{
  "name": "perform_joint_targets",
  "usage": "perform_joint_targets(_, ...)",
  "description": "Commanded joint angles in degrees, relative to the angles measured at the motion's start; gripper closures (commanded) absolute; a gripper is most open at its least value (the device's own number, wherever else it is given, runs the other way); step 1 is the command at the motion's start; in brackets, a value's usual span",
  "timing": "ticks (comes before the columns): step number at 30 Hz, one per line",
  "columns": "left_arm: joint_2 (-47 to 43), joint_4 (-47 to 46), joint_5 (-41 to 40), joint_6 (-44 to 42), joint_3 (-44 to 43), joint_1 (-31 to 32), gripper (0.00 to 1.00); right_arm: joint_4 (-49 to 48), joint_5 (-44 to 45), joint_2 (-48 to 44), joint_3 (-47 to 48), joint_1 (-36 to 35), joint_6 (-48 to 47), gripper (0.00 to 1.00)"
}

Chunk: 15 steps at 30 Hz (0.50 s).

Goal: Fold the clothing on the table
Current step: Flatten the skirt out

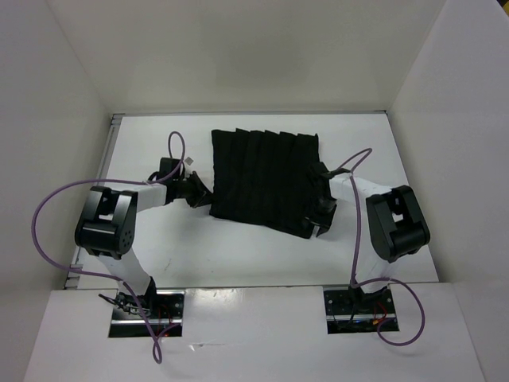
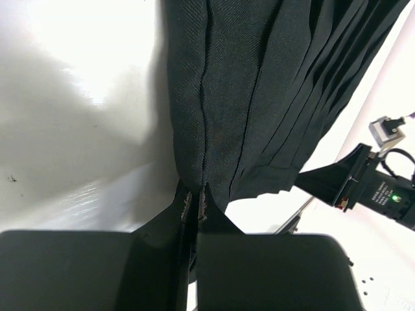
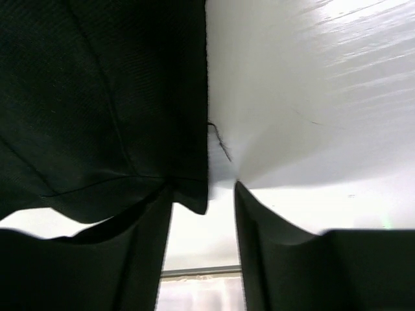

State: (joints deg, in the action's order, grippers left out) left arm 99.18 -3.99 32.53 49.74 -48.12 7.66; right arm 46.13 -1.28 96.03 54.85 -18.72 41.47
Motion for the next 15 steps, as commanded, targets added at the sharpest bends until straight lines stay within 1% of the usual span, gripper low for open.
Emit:
perform_joint_targets(1,-1.0,-0.1,1.5,-0.5,-3.5,-0.4,1.0,-1.2,0.7,2.0,-0.4,0.0,1.3,0.54)
perform_joint_targets(2,-1.0,-0.1,1.5,-0.5,-3.5,-0.9,1.0,-3.0,0.7,2.0,-0.4,0.0,1.9,0.6)
perform_joint_targets(4,-1.0,-0.1,2.0,-0.5,-4.0,-0.9,1.0,-4.2,1.4,2.6,-0.4,0.0,2.6,0.65)
perform_joint_targets(5,-1.0,-0.1,2.0,-0.5,-4.0,-0.9,1.0,-5.2,1.9,3.4,-0.4,0.0,3.3,0.7)
perform_joint_targets(8,-1.0,-0.1,2.0,-0.5,-4.0,-0.9,1.0,-7.5,3.2,3.4,-0.4,0.0,4.0,0.82)
perform_joint_targets(9,-0.5,-0.1,2.5,-0.5,-4.0,-0.9,1.0,-7.5,4.4,3.4,0.1,0.0,4.6,0.97)
perform_joint_targets(10,-0.5,-0.1,2.5,-0.5,-4.0,-0.9,1.0,-6.9,5.8,2.9,0.1,0.0,4.6,1.0)
perform_joint_targets(11,-0.5,-0.1,2.5,-0.5,-3.3,-0.9,1.0,-6.2,9.9,1.7,1.6,0.0,5.1,1.0)
perform_joint_targets(13,-1.2,0.4,2.5,-0.5,-2.6,-1.4,1.0,-3.2,14.8,-0.4,3.3,0.0,5.1,1.0)
perform_joint_targets(14,-1.2,0.4,2.5,-0.5,-2.6,-1.4,1.0,-2.0,20.1,-2.7,6.0,0.0,5.1,1.0)
perform_joint_targets(15,-1.8,0.4,2.5,-0.5,-2.0,-1.4,1.0,0.5,22.7,-3.6,7.6,1.4,4.6,1.0)
